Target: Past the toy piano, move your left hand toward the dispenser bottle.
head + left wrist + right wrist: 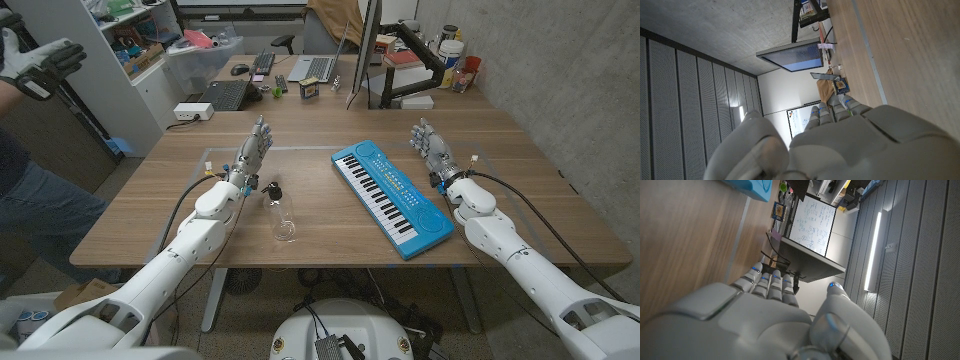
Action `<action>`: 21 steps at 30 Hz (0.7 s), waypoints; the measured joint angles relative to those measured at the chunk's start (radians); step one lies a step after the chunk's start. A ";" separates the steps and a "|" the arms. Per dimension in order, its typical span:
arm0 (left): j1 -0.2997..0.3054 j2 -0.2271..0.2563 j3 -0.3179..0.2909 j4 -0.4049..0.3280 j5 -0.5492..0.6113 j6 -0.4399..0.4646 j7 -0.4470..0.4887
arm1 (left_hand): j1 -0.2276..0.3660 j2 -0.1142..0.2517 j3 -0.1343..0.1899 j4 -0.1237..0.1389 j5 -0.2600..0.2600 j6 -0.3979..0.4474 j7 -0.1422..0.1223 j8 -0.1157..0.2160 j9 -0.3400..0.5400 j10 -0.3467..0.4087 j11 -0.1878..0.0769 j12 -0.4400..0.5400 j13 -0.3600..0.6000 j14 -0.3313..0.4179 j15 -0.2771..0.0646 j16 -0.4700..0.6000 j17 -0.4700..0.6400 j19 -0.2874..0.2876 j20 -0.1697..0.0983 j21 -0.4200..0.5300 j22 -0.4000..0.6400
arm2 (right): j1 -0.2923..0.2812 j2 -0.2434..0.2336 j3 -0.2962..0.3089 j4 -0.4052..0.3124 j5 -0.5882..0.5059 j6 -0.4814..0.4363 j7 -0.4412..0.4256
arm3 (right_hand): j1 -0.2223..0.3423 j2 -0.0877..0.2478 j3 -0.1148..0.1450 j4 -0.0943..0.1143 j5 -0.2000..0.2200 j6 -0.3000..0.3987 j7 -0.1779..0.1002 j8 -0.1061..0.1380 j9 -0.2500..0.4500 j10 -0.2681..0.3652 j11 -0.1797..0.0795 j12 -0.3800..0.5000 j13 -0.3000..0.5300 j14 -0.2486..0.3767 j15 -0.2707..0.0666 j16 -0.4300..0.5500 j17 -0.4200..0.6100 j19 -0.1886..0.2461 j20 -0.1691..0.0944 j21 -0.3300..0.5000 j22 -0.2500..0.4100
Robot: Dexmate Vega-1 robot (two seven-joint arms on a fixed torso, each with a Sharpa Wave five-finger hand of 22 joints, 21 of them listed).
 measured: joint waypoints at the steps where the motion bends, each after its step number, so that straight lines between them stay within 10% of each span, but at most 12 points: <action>1: 0.001 -0.002 -0.002 -0.001 0.001 0.001 -0.001 | 0.000 0.000 0.000 0.000 0.000 0.000 0.000 0.000 0.000 0.000 0.000 0.000 0.000 0.000 0.000 0.000 0.000 0.000 0.000 0.000 0.000 | -0.001 0.003 0.004 0.000 -0.007 -0.003 0.005 | 0.000 0.000 0.000 0.000 0.000 0.003 -0.003 0.000 0.003 0.000 0.000 0.000 0.000 0.000 0.000 0.000 0.000 0.000 0.000 0.000 0.000; 21: 0.017 -0.039 -0.056 -0.011 0.054 0.047 -0.035 | 0.002 0.002 0.000 0.000 0.000 0.000 0.000 0.000 0.000 0.000 0.000 0.000 0.000 0.000 0.000 0.004 0.000 0.000 0.000 0.000 0.000 | -0.022 0.197 0.240 0.010 -0.224 -0.080 0.152 | 0.008 0.008 0.000 0.000 0.000 0.003 -0.003 0.000 0.004 0.000 0.000 0.000 0.000 0.000 0.000 0.000 0.000 0.005 0.006 0.000 0.000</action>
